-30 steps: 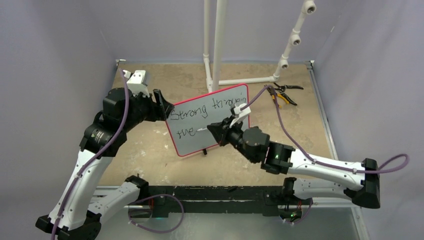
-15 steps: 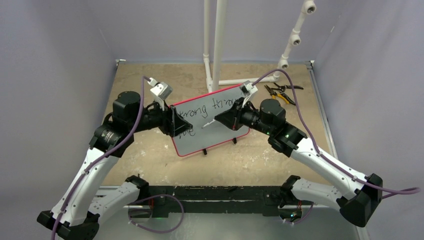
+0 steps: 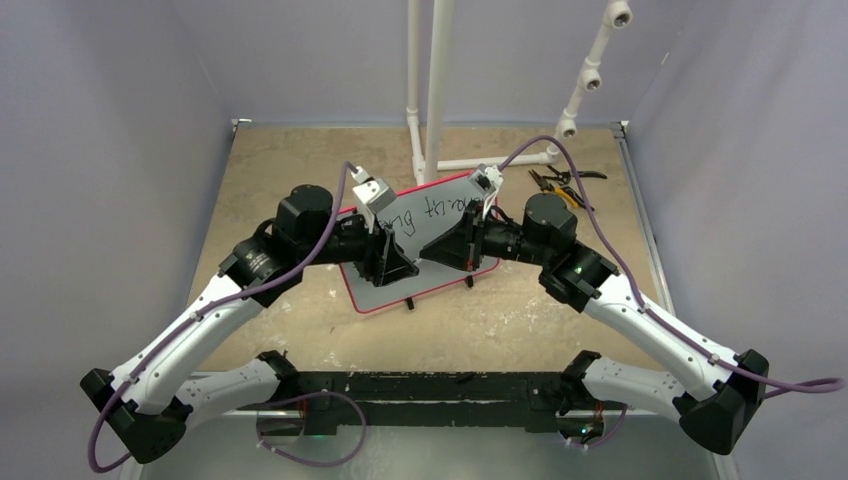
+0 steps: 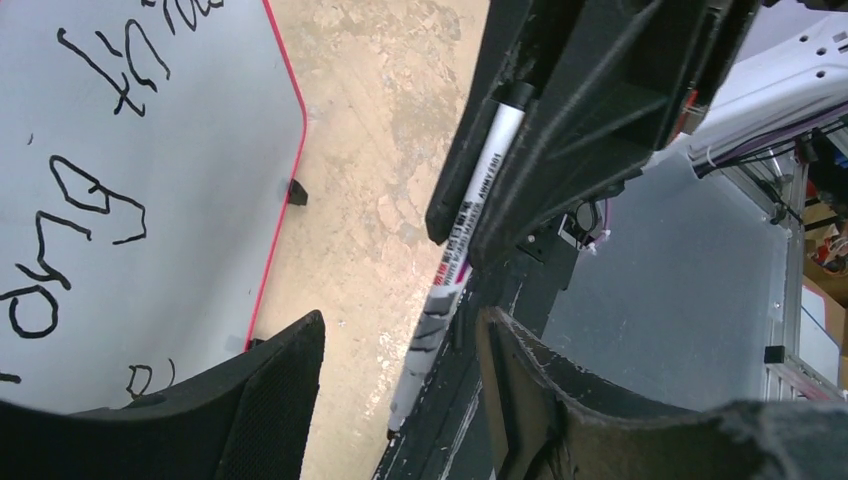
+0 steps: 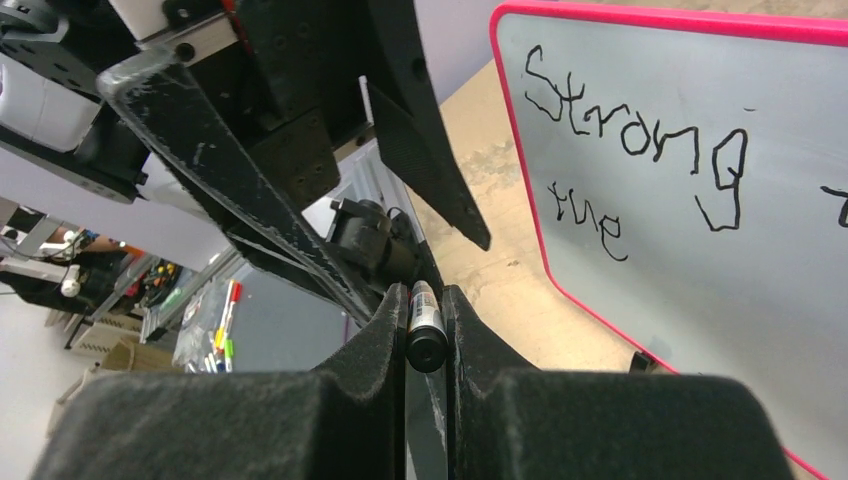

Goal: Write a sentence on the whiteboard

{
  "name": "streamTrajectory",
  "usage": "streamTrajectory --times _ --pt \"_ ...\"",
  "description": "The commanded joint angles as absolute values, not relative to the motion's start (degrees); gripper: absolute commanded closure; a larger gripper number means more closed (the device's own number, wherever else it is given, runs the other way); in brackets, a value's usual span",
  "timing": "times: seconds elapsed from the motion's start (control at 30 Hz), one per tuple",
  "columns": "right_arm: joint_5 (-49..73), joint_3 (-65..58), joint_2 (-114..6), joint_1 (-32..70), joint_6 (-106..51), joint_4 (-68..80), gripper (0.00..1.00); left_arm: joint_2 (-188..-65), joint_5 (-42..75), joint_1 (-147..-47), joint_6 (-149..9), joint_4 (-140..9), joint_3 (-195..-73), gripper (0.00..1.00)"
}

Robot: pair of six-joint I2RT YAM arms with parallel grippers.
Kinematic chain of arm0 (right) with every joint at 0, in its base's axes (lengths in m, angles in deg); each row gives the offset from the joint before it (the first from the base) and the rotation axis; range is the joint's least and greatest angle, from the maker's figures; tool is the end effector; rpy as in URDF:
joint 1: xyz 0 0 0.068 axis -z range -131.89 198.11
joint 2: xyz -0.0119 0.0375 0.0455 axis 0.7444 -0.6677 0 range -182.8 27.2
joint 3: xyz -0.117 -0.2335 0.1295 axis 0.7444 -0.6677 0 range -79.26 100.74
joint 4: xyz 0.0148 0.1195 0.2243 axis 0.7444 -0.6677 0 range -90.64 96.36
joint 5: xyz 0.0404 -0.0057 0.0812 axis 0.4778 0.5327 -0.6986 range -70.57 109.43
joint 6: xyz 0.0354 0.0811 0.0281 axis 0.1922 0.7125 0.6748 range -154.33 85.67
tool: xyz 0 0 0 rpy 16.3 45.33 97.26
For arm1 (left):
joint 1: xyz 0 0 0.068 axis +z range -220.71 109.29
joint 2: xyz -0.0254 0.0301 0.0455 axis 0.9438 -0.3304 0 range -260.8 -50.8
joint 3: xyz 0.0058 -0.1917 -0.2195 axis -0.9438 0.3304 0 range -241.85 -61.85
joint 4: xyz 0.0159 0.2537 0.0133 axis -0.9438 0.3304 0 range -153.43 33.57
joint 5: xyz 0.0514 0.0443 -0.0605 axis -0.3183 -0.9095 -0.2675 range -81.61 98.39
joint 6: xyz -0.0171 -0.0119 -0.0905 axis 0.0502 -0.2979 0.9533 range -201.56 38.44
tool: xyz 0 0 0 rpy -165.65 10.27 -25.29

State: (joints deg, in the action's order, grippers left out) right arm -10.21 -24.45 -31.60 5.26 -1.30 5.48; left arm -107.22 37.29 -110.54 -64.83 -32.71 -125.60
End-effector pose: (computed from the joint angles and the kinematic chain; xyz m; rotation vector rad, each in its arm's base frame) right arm 0.1629 0.2075 0.3866 -0.5904 1.7574 1.3930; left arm 0.1481 -0.1761 0.3808 0.7604 1.9646 -1.1179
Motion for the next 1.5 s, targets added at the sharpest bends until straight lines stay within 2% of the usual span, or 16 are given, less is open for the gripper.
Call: streamTrajectory --times 0.0,0.03,0.13,0.27,0.37,0.47,0.5,0.53,0.63,0.67,0.73,0.8,0.9,1.27,1.47 --pt "-13.1 -22.4 -30.1 5.2 -0.6 6.9 1.00 -109.1 38.4 -110.9 -67.0 -35.0 -125.9 0.44" --pt "-13.0 -22.3 -30.0 5.2 -0.4 6.6 1.00 -109.8 39.4 -110.9 -67.3 -34.7 -126.0 0.45" --pt "-13.7 -22.3 -29.9 5.2 0.8 6.5 1.00 -110.9 41.5 -111.0 -69.0 -32.8 -126.8 0.65" --pt "-15.0 -22.3 -30.8 5.2 1.4 6.5 1.00 -111.2 45.2 -111.0 -69.7 -31.8 -126.5 0.77" --pt "-15.6 -22.6 -30.7 5.2 2.5 6.5 1.00 -111.3 47.2 -111.1 -69.6 -31.2 -125.7 0.81" --pt "-15.3 -22.7 -30.1 5.2 3.5 6.5 0.98 -110.7 47.3 -111.1 -70.8 -30.0 -125.5 0.96" --pt "-15.0 -22.5 -30.0 5.2 3.8 5.7 0.95 -110.6 47.2 -111.1 -71.4 -29.5 -125.6 1.00" --pt "-14.4 -22.3 -29.8 5.2 4.1 3.7 0.84 -110.5 47.2 -111.1 -72.0 -29.0 -125.8 1.00" --pt "-11.7 -20.7 -29.4 5.2 4.5 -1.7 0.44 -110.3 47.2 -111.2 -73.4 -27.4 -125.6 1.00" --pt "-11.4 -20.0 -29.2 5.2 4.2 -3.3 0.34 -110.3 46.9 -111.4 -73.9 -27.1 -125.3 1.00" --pt "-10.8 -18.8 -28.6 5.2 4.2 -5.9 0.25 -110.1 46.7 -111.8 -74.4 -26.8 -124.8 1.00" --pt "-10.2 -17.9 -27.8 5.3 4.2 -8.4 0.10 -110.3 46.4 -112.4 -75.2 -26.3 -125.1 1.00" --pt "-9.4 -16.2 -27.6 5.3 3.5 -13.4 0.06 -111.2 45.1 -114.8 -77.5 -24.2 -126.2 1.00" --pt "-17.3 -14.3 -28.2 5.2 0.2 -24.2 0.04 -113.6 41.8 -123.3 -80.6 -19.7 -127.8 1.00" --pt "-23.8 -19.1 -26.5 5.2 1.1 -21.8 0.07 -114.7 41.6 -124.6 -80.8 -20.2 -129.3 1.00"
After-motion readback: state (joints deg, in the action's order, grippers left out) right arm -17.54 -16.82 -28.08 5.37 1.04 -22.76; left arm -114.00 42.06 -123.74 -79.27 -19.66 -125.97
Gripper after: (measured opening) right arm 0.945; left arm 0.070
